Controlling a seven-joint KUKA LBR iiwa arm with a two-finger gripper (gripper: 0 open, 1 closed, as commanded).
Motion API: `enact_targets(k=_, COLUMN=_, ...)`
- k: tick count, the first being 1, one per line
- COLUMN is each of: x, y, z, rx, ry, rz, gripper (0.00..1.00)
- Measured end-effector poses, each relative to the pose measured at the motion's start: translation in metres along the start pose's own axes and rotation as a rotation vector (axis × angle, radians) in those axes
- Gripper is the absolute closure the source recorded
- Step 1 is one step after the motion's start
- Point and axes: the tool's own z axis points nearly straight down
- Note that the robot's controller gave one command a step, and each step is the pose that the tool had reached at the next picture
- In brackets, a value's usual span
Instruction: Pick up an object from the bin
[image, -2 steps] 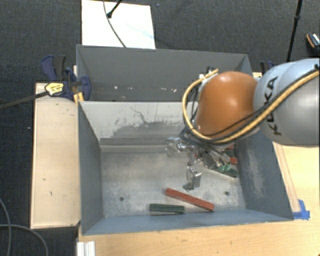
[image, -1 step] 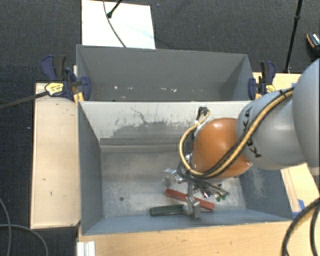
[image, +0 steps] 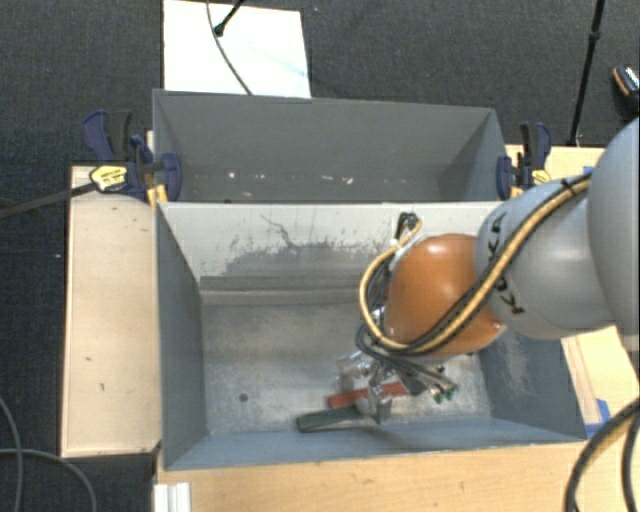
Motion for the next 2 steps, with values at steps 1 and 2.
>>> enact_targets(k=1, x=-0.002, y=0.0, z=0.001, rx=0.0, ry=-0.007, rz=0.002, gripper=0.0)
enact_targets(k=2, x=-0.017, y=-0.069, z=0.002, rx=0.004, ry=-0.004, rz=-0.108, gripper=0.0)
